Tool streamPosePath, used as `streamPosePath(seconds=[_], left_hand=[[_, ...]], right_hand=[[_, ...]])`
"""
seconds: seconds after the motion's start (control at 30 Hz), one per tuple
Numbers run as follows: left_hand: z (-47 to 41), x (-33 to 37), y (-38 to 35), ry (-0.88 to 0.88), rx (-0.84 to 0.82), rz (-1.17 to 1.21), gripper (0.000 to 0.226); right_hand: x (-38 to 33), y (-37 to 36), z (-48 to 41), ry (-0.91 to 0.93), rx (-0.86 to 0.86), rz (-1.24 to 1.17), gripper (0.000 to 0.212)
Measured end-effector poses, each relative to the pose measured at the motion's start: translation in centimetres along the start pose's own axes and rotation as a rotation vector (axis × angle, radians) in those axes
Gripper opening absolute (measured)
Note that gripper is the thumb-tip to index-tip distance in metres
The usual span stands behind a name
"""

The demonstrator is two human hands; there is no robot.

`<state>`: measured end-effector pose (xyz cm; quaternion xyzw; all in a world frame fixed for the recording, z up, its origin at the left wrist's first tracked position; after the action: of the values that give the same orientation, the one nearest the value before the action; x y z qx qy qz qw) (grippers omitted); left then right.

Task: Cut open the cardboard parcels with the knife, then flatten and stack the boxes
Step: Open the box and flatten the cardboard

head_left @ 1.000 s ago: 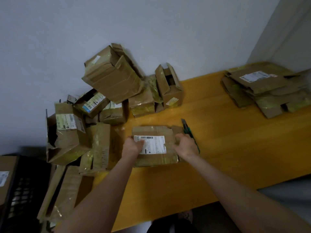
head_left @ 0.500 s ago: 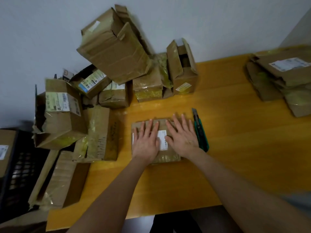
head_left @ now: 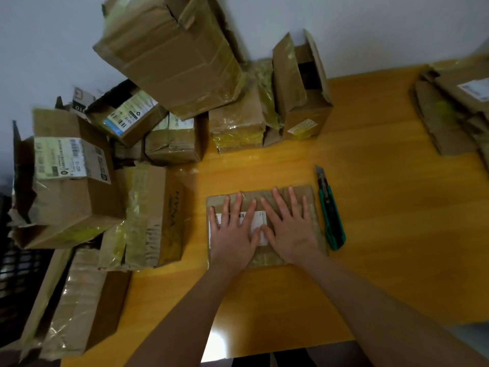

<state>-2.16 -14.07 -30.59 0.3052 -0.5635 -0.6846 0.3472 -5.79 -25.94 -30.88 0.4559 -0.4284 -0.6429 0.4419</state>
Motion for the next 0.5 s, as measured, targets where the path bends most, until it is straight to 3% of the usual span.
streamPosePath(seconds=[0.33, 0.5], left_hand=[[-0.16, -0.12, -0.19, 0.002, 0.003, -0.005, 0.063], [-0.11, -0.23, -0.20, 0.016, -0.085, -0.008, 0.066]], right_hand=[[-0.19, 0.24, -0.27, 0.024, 0.067, 0.021, 0.062], [-0.14, -0.11, -0.08, 0.002, -0.032, -0.022, 0.065]])
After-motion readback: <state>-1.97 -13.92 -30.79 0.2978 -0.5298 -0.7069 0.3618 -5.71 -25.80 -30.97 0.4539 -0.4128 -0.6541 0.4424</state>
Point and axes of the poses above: each hand's wrist, its own z-axis away from the middle knuckle, its own y-axis out of the back of the hand, x = y × z, the point moved 9 cm from there along -z, towards the middle knuckle, and after that the axes turned 6 degrees about -z, right-handed, at the moved point
